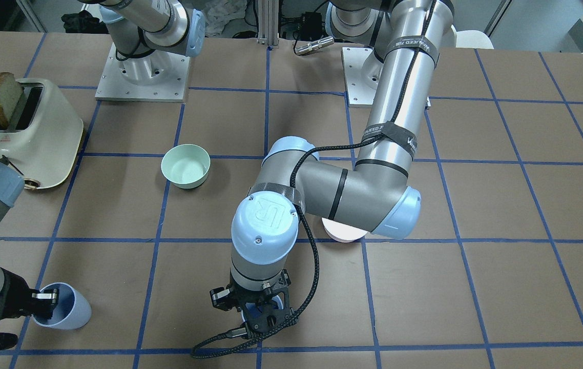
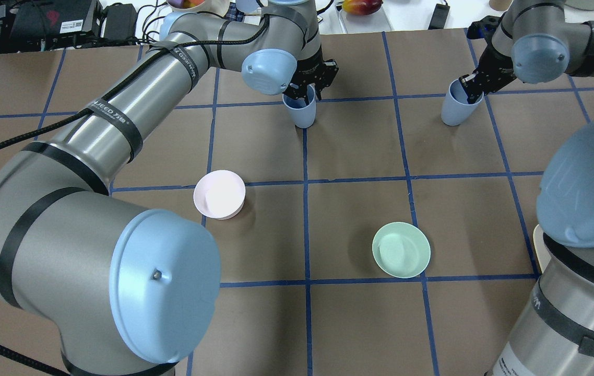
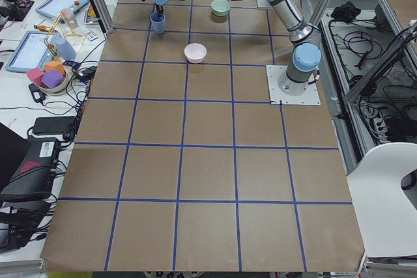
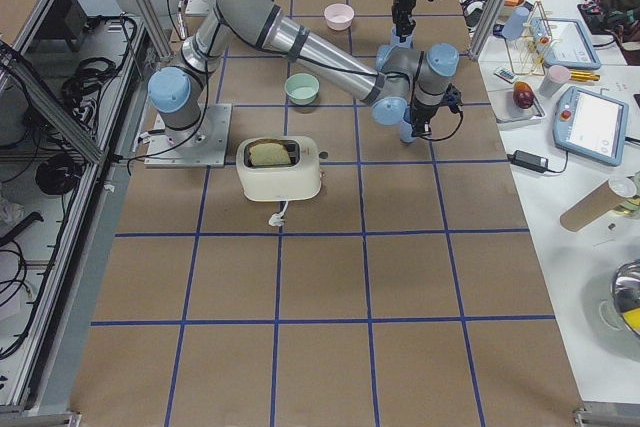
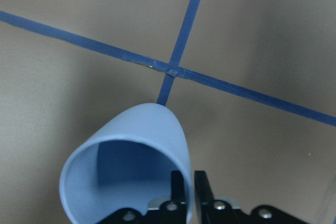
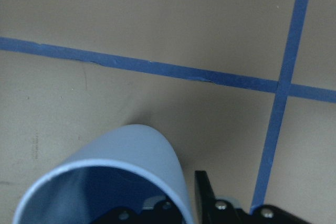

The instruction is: Stack blue cups with both arms

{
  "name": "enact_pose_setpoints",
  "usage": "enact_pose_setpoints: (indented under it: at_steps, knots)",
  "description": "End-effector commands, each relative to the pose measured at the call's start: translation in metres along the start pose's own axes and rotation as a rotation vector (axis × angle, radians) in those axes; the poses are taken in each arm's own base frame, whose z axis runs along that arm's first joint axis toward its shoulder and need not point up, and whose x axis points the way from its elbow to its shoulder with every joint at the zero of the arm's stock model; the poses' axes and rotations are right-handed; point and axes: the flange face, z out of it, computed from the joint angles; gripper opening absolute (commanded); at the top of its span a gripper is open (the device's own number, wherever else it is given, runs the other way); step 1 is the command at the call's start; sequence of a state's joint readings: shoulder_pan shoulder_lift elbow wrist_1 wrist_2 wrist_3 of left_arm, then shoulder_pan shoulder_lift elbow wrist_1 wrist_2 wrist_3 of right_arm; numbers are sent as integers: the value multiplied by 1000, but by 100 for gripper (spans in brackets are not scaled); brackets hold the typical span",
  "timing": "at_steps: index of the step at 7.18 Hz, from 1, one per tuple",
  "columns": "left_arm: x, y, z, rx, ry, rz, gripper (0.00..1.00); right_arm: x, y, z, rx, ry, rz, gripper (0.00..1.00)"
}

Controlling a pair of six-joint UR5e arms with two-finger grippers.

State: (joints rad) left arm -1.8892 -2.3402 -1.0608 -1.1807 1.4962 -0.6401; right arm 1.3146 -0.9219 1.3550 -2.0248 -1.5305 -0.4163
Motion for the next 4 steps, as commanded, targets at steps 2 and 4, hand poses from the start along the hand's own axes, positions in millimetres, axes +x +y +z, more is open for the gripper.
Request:
enact_pose_setpoints:
  at_steps: [2, 4]
  knots:
    - [-41, 0, -101, -45, -12, -12, 100, -9, -6, -51, -19, -17, 58, 0]
    - [-100, 30, -199, -191, -62, 49, 100, -56, -11, -104, -24, -108, 166, 0]
